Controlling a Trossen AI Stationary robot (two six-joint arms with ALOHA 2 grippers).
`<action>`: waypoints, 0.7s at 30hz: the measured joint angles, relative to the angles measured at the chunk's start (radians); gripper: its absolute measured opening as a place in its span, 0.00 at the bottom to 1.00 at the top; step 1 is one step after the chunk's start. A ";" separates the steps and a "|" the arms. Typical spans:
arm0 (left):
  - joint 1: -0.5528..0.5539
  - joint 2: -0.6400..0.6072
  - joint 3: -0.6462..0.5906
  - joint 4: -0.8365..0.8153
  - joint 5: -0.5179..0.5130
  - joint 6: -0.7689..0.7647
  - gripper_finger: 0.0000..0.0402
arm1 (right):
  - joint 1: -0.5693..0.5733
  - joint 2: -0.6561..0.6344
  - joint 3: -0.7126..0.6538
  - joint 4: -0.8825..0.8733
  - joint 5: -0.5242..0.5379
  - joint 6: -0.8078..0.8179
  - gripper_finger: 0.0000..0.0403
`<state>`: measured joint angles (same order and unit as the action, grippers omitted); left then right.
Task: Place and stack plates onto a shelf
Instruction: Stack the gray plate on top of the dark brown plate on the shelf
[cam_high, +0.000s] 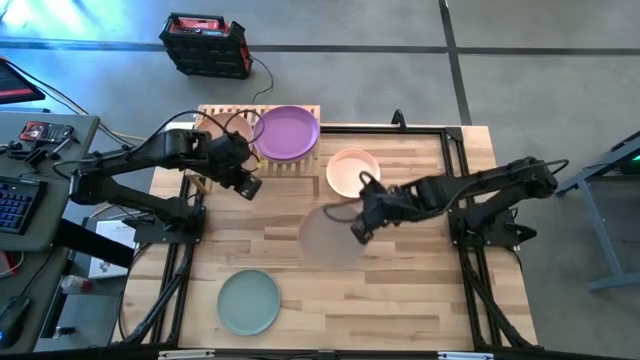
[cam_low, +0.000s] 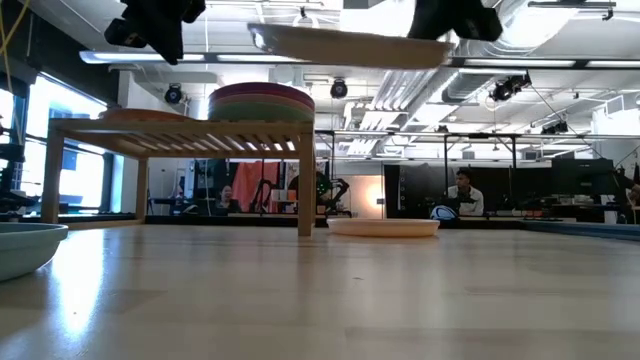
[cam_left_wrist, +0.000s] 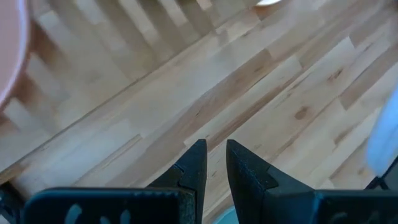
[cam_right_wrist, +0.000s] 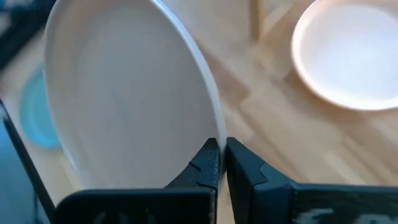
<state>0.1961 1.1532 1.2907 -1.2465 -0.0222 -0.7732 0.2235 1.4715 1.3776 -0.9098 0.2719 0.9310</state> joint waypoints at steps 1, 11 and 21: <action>-0.008 0.007 0.000 0.011 -0.002 0.007 0.12 | -0.013 0.000 0.017 -0.005 0.012 0.008 0.00; -0.091 0.059 0.000 0.094 -0.021 0.021 0.12 | -0.119 0.000 0.060 -0.021 0.032 0.089 0.00; -0.135 0.091 0.000 0.145 -0.076 0.018 0.12 | -0.165 0.003 0.060 -0.025 0.088 0.143 0.00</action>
<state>0.0607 1.2438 1.2907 -1.1018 -0.0982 -0.7548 0.0580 1.4750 1.4380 -0.9343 0.3597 1.0742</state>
